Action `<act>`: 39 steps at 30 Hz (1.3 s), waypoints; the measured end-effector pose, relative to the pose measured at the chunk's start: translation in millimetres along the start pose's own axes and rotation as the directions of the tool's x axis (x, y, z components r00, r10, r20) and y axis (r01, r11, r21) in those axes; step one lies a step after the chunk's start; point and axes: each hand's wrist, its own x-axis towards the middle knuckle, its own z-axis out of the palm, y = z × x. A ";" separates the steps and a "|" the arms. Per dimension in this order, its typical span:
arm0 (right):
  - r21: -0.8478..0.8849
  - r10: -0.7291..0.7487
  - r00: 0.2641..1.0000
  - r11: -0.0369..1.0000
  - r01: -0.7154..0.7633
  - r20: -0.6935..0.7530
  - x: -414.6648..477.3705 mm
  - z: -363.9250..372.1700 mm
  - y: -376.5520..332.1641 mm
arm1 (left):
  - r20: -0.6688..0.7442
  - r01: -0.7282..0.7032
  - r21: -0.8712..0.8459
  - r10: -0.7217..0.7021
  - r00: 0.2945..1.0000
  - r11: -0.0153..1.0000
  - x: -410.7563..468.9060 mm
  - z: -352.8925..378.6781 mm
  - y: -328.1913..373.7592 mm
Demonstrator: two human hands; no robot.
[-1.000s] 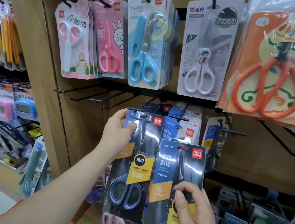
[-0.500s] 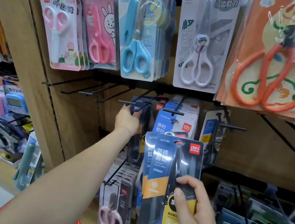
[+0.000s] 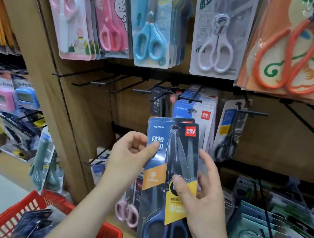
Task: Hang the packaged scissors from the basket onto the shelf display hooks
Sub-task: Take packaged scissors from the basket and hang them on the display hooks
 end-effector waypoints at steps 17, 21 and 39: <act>-0.134 -0.055 0.980 0.991 0.029 -0.193 8.3 -7.3 -1.4 | -0.164 0.075 -0.193 -0.108 0.981 0.978 6.3 -26.9 18.2; -0.212 -0.064 0.981 0.977 0.024 -0.185 5.5 -10.8 7.6 | -0.167 0.045 -0.154 -0.071 0.983 0.987 20.7 -23.2 25.8; -0.202 -0.075 0.983 0.979 0.040 -0.170 5.9 -19.0 8.0 | -0.218 -0.009 0.031 0.016 0.976 0.999 87.3 0.1 6.4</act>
